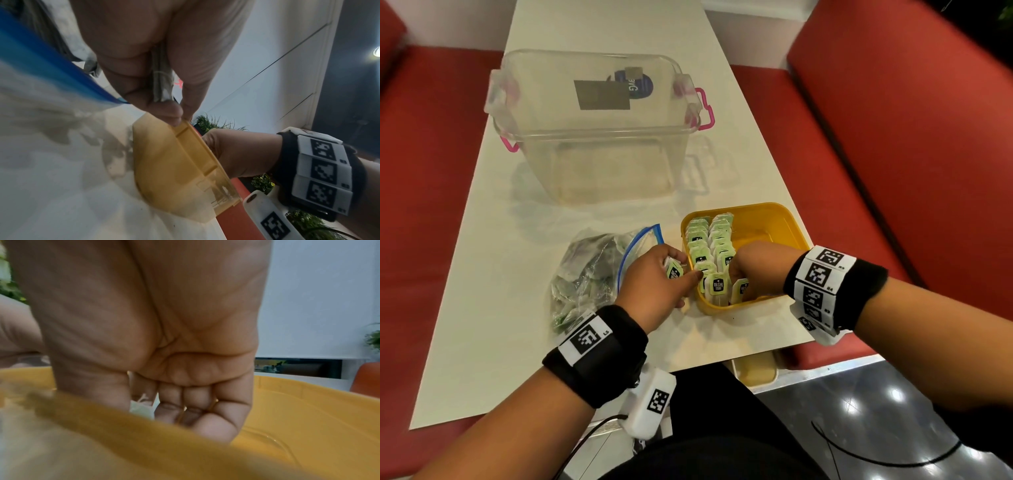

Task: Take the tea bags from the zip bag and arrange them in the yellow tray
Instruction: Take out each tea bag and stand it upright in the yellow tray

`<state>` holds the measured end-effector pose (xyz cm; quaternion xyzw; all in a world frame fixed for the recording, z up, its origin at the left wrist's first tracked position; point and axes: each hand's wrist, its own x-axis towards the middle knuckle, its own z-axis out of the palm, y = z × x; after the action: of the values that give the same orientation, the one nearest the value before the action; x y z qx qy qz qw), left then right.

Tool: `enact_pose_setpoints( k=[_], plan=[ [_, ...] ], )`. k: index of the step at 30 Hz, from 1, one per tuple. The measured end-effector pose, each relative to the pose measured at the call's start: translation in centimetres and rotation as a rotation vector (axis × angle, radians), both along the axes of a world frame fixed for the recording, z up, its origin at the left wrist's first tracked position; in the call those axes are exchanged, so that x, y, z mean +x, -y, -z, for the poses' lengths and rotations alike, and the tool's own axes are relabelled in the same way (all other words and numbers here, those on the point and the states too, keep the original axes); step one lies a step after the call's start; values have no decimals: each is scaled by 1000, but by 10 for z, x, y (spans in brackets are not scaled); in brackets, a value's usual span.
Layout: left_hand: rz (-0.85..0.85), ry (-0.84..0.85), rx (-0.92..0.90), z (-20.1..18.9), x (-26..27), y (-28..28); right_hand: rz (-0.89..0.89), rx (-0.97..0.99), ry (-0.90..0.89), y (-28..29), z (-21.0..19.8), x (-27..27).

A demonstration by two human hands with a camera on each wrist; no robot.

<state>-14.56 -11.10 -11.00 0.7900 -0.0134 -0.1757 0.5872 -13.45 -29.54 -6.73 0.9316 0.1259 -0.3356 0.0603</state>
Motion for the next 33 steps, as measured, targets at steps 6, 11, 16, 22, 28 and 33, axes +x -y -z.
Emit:
enact_pose_setpoints(
  k=[6,11,16,22,28,33],
  plan=[
    [6,2,-1,2,0,-1,-13,-53,59,-5,1,0],
    [12,-3,-2,1,0,-2,83,11,126,-5,1,3],
    [19,-13,-6,-1,0,-3,282,126,196,-2,-7,0],
    [20,-20,-10,0,-1,-4,333,178,212,-6,-6,-4],
    [-115,-191,-322,-16,-1,-6,385,224,268,1,-20,-2],
    [-157,-358,-593,-30,5,-11,295,466,387,-19,-50,2]
  ],
)
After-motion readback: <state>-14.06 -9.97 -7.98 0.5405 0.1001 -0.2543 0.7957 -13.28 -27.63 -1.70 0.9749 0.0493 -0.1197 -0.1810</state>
